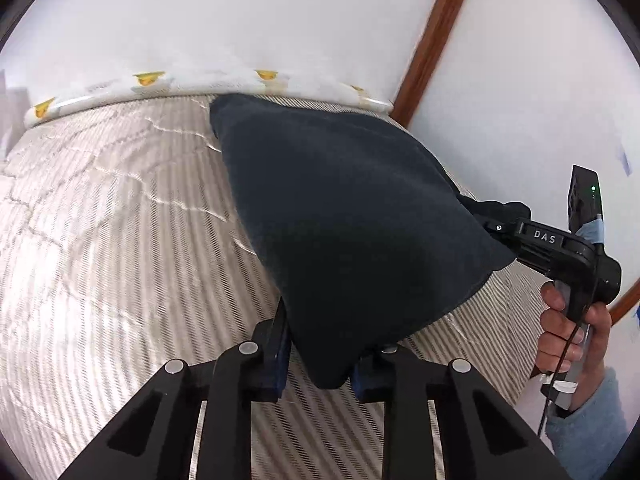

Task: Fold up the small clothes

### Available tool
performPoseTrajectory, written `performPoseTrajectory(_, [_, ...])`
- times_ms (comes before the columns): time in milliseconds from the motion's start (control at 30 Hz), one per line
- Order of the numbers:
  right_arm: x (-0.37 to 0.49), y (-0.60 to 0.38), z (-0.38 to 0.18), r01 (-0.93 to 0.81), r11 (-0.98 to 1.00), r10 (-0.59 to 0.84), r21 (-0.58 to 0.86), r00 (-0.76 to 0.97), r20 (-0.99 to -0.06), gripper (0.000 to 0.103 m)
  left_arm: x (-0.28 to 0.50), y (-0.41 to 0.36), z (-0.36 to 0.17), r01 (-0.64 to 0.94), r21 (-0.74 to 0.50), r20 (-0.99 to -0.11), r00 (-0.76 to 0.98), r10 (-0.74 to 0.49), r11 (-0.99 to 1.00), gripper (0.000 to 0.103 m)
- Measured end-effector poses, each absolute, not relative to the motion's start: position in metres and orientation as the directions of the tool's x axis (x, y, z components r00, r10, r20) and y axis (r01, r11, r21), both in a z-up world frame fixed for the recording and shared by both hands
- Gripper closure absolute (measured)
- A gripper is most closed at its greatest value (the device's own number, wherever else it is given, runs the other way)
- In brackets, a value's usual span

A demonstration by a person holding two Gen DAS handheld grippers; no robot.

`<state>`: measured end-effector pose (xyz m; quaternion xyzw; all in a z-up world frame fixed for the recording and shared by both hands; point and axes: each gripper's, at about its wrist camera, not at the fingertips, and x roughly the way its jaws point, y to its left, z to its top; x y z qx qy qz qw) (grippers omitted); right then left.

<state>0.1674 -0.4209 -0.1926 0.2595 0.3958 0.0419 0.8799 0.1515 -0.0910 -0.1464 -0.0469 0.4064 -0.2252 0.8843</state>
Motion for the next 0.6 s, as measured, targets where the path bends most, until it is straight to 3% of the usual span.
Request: performPoseTrajectory(600, [0.23,-0.274,-0.172,-0.109,0.871,0.438,0.479,0.615,-0.656,0.08,0.175,0.058,-0.146,0.14,-0.301,-0.72,0.615,-0.321,0.943,0.082])
